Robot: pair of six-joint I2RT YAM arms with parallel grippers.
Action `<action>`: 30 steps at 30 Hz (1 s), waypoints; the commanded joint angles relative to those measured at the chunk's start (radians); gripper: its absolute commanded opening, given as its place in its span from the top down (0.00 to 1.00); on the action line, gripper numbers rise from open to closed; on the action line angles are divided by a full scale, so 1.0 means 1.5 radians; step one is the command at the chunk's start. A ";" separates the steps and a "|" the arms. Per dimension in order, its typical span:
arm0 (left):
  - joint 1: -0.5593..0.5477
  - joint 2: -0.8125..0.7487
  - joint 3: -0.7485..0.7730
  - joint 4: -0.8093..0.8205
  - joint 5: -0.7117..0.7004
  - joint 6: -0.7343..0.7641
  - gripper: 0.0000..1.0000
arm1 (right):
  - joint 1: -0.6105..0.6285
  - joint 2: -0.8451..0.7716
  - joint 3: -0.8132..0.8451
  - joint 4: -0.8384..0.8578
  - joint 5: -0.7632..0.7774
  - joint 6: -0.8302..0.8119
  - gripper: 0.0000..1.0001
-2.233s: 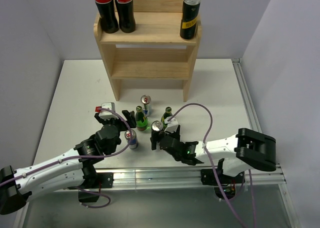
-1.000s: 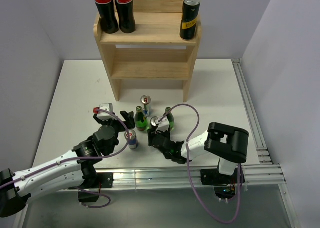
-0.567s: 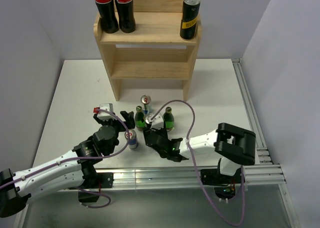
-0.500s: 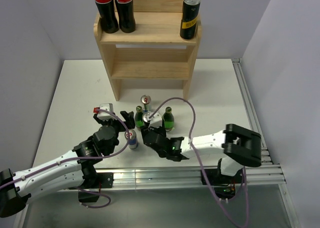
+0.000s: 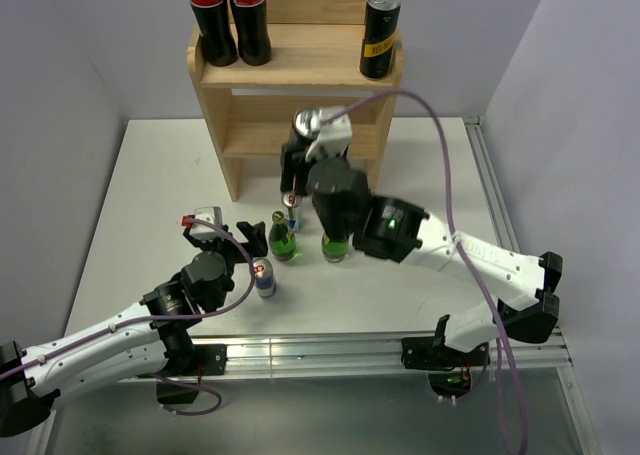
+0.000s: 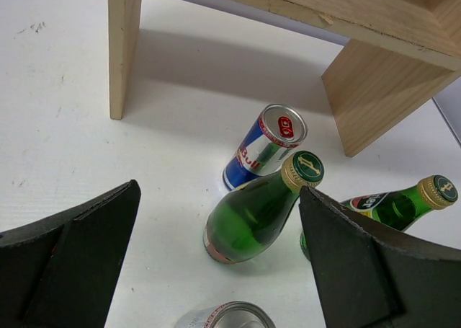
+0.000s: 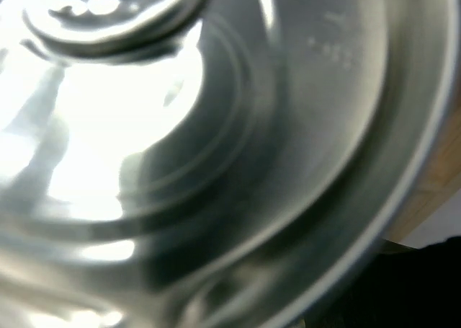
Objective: Place and organize the beverage onto the shelf
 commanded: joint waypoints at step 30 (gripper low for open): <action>0.003 -0.035 -0.002 -0.011 0.012 -0.009 0.01 | -0.273 0.297 0.600 -0.163 -0.121 -0.136 1.00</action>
